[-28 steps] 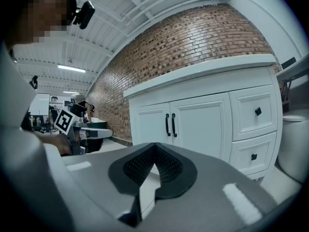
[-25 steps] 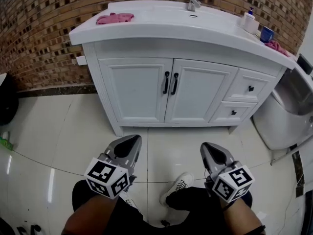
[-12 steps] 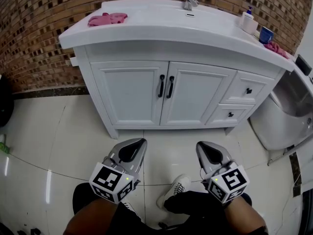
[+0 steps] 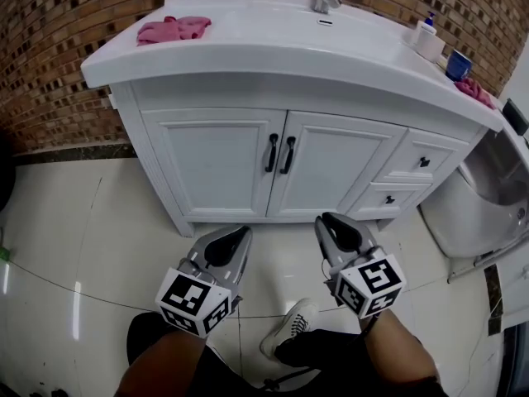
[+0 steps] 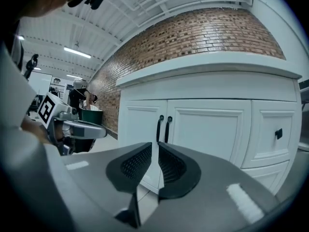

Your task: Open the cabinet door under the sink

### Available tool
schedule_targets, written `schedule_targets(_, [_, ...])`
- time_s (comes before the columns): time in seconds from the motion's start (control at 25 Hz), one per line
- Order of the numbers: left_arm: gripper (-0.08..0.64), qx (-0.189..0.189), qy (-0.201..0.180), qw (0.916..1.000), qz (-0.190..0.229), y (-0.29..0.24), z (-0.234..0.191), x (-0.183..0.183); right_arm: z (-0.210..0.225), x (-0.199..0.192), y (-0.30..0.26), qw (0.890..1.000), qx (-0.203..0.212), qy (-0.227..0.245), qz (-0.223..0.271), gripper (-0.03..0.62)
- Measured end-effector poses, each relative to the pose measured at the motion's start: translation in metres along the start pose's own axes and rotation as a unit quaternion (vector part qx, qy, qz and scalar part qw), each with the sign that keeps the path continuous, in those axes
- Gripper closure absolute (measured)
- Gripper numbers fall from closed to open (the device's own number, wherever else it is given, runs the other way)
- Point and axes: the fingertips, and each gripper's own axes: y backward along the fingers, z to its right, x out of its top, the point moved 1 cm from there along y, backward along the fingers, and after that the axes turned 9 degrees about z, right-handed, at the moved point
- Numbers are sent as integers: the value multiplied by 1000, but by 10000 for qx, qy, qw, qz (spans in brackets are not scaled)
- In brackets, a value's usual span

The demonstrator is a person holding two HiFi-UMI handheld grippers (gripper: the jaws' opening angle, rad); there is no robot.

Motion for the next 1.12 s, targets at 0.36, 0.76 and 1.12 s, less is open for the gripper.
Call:
schedule_targets(0.36, [557,-29,20,9999,-119,-16,-15,-15,15,-5,-67,9999,-6,-67,87,543])
schedule_targets(0.76, [557,-54,200,9996,-174,-22,-36,-25,34,-7,-120,9992,-326,0,213,502])
schedule_targets(1.12, [557,-43,423,9989,-181,-30,-52,-37,39,-12,-146,9988,-436,-10,212,497])
